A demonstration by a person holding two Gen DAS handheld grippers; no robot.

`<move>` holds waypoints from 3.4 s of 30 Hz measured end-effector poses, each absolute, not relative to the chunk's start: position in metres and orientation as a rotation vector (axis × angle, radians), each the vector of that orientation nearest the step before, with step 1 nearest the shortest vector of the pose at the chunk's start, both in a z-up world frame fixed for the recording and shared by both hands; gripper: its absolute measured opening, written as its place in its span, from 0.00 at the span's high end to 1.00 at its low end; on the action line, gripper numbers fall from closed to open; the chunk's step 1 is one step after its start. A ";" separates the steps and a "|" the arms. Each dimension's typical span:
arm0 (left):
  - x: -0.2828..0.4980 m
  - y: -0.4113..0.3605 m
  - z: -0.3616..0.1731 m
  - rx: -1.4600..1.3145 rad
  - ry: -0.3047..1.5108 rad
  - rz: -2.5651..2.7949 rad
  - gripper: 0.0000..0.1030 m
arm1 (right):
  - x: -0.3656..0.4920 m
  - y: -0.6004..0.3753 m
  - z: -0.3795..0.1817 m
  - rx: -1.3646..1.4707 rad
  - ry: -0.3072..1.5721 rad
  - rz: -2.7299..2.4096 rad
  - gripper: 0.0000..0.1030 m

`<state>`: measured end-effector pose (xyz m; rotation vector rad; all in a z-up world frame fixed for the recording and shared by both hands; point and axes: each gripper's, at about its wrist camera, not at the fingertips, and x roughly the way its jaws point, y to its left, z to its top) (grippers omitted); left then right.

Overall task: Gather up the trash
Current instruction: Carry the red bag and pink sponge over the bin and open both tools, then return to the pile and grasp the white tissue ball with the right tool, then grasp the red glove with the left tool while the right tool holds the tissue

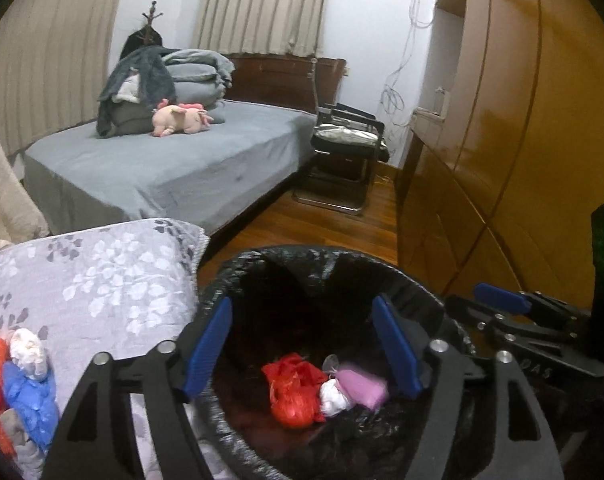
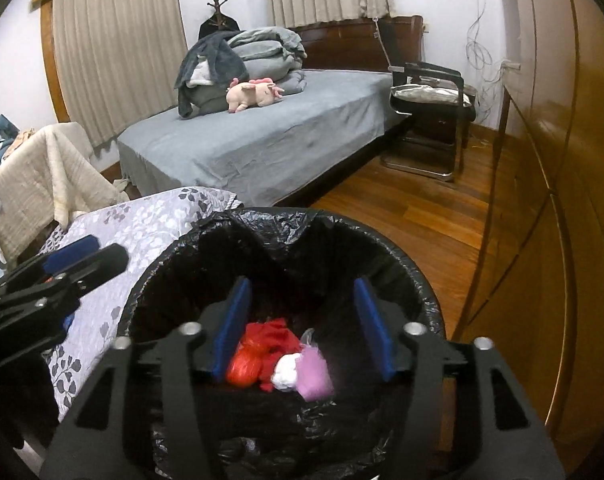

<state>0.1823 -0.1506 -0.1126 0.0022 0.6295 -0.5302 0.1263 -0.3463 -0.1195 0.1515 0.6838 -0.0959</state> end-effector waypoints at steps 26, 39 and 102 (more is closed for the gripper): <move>0.152 0.089 -0.096 -0.060 0.554 0.006 0.11 | 0.177 -0.172 -0.095 0.070 0.623 0.226 0.06; 0.165 0.166 -0.126 -0.098 0.588 0.161 0.12 | 0.230 -0.078 -0.129 0.021 0.664 0.326 0.06; 0.205 0.162 -0.150 -0.114 0.644 0.054 0.94 | 0.254 -0.044 -0.153 0.014 0.764 0.472 0.69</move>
